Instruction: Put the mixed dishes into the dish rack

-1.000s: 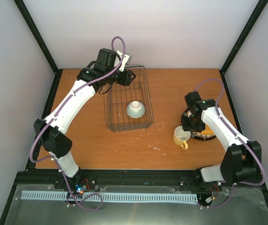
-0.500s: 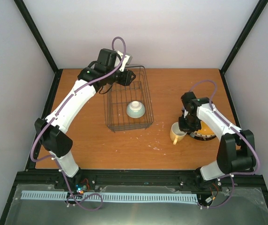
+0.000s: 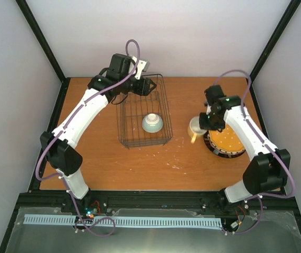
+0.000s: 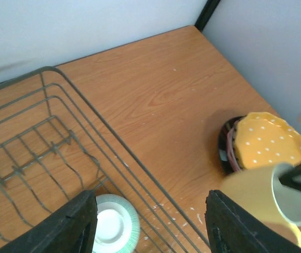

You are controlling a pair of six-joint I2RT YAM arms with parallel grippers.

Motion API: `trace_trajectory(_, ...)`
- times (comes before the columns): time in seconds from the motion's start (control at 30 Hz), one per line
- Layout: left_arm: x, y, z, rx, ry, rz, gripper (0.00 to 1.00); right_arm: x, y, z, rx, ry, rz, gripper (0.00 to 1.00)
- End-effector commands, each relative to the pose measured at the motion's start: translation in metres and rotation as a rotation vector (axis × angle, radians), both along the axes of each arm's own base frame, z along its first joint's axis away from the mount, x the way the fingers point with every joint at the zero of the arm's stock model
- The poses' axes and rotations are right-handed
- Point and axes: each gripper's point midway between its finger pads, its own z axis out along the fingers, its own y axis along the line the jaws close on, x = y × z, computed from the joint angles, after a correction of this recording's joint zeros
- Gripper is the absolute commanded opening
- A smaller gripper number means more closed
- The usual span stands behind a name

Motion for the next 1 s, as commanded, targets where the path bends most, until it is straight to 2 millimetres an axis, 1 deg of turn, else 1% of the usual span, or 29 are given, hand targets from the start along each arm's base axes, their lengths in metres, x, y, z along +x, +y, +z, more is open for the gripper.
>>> trace_trajectory(0.0, -0.007, -0.004, 0.035, -0.173, 0.036, -0.024, 0.59, 0.057, 0.019, 0.097, 0.274, -0.327, -0.124, 0.03)
trace_trajectory(0.07, -0.012, 0.002, 0.038, -0.275, 0.116, -0.031, 0.60, 0.078, 0.030, 0.128, 0.421, -0.453, -0.148, 0.03)
trace_trajectory(0.13, -0.019, 0.009, 0.045, -0.395, 0.163, -0.044, 0.60, 0.100, 0.043, 0.148, 0.548, -0.548, -0.149, 0.03)
trace_trajectory(0.2, -0.029, 0.018, 0.052, -0.523, 0.196, -0.064, 0.62, 0.119, 0.061, 0.160, 0.686, -0.605, -0.128, 0.03)
trace_trajectory(0.23, -0.032, 0.026, 0.053, -0.597, 0.233, -0.054, 0.63, 0.128, 0.073, 0.169, 0.779, -0.651, -0.098, 0.03)
trace_trajectory(0.27, -0.036, 0.031, 0.044, -0.643, 0.269, -0.056, 0.64, 0.134, 0.079, 0.171, 0.846, -0.668, -0.094, 0.03)
trace_trajectory(0.3, -0.039, 0.034, 0.051, -0.693, 0.260, -0.083, 0.66, 0.140, 0.085, 0.175, 0.909, -0.695, -0.084, 0.03)
trace_trajectory(0.37, -0.043, 0.038, 0.050, -0.742, 0.292, -0.094, 0.69, 0.148, 0.095, 0.181, 1.018, -0.738, -0.069, 0.03)
trace_trajectory(0.47, -0.047, 0.033, 0.049, -0.786, 0.344, -0.142, 0.73, 0.153, 0.113, 0.195, 1.152, -0.811, 0.007, 0.03)
trace_trajectory(0.53, -0.048, 0.030, 0.047, -0.819, 0.381, -0.168, 0.78, 0.154, 0.126, 0.206, 1.218, -0.846, 0.059, 0.03)
trace_trajectory(0.63, -0.047, 0.027, 0.046, -0.854, 0.416, -0.180, 0.78, 0.157, 0.138, 0.219, 1.269, -0.911, 0.115, 0.03)
trace_trajectory(0.7, -0.046, 0.028, 0.043, -0.861, 0.431, -0.170, 0.78, 0.161, 0.140, 0.226, 1.299, -0.953, 0.129, 0.03)
trace_trajectory(0.73, -0.045, 0.028, 0.042, -0.861, 0.436, -0.161, 0.78, 0.157, 0.149, 0.231, 1.327, -0.963, 0.151, 0.03)
trace_trajectory(0.77, -0.045, 0.028, 0.039, -0.860, 0.445, -0.152, 0.78, 0.156, 0.153, 0.235, 1.351, -0.974, 0.162, 0.03)
trace_trajectory(0.87, -0.044, 0.029, 0.033, -0.857, 0.457, -0.124, 0.78, 0.156, 0.161, 0.243, 1.398, -0.996, 0.186, 0.03)
trace_trajectory(0.97, -0.039, 0.031, 0.032, -0.838, 0.431, -0.082, 0.75, 0.155, 0.173, 0.246, 1.412, -0.988, 0.213, 0.03)
